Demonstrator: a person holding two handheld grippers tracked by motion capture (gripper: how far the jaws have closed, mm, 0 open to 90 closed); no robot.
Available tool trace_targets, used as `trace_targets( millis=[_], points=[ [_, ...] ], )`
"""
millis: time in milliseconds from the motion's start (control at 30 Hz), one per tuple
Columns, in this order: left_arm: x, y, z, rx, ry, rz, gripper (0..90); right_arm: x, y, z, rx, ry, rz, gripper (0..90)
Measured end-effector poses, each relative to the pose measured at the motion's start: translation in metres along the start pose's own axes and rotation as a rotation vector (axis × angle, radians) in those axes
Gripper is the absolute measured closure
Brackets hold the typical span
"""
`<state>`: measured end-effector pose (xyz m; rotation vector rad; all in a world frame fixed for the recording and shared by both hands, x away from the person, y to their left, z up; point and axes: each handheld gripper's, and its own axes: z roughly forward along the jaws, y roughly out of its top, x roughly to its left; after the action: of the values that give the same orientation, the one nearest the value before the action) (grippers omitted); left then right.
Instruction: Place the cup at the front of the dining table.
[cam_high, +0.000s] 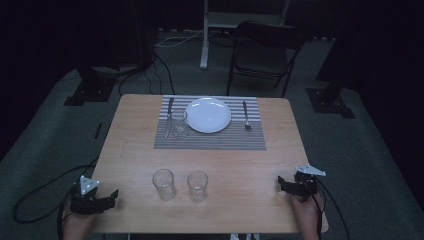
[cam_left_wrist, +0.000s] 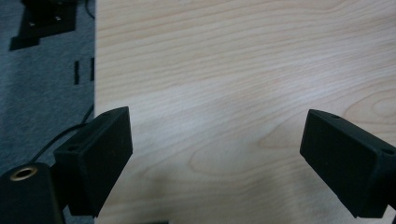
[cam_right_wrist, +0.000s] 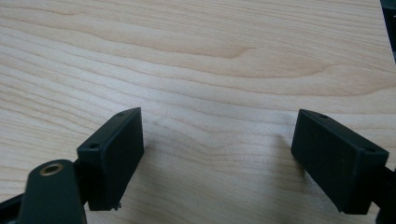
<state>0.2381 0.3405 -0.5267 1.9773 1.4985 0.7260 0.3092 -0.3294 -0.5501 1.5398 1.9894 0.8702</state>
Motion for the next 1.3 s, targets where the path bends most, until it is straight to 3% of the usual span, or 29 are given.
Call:
trace_targets(
  millis=[133,267,567,600,633,667,700,800,867,933,1300],
  points=[
    [-0.001,-0.005,-0.004,-0.001,0.004,-0.009,9.9,0.0,0.0,0.0,0.0,0.0,0.0,16.7],
    [-0.001,-0.011,-0.009,-0.004,0.035,-0.009,9.9,0.0,0.0,0.0,0.0,0.0,0.0,16.7],
    [0.0,-0.023,-0.015,0.009,0.064,-0.048,9.9,0.0,0.0,0.0,0.0,0.0,0.0,16.7],
    [-0.001,-0.026,-0.014,0.002,0.053,-0.064,7.9,0.0,0.0,0.0,0.0,0.0,0.0,16.7],
    [-0.002,-0.027,-0.013,0.009,0.061,-0.072,0.5,0.0,0.0,0.0,0.0,0.0,0.0,16.7],
    [-0.002,-0.027,-0.013,0.009,0.061,-0.072,0.1,0.0,0.0,0.0,0.0,0.0,0.0,16.7],
    [-0.005,-0.028,-0.013,0.02,0.088,-0.054,0.1,0.0,0.0,0.0,0.0,0.0,0.0,16.7],
    [-0.005,-0.031,-0.011,0.042,0.08,-0.071,0.1,0.0,0.0,0.0,0.0,0.0,0.0,16.7],
    [-0.005,-0.032,-0.011,0.05,0.1,-0.069,0.1,0.0,0.0,0.0,0.0,0.0,-0.001,16.7],
    [-0.004,-0.034,-0.012,0.054,0.087,-0.092,0.1,0.0,0.0,0.0,0.0,0.0,-0.001,16.7],
    [-0.003,-0.036,-0.014,0.064,0.078,-0.106,0.1,0.0,0.0,0.0,-0.001,0.0,-0.002,16.7]
  ],
)
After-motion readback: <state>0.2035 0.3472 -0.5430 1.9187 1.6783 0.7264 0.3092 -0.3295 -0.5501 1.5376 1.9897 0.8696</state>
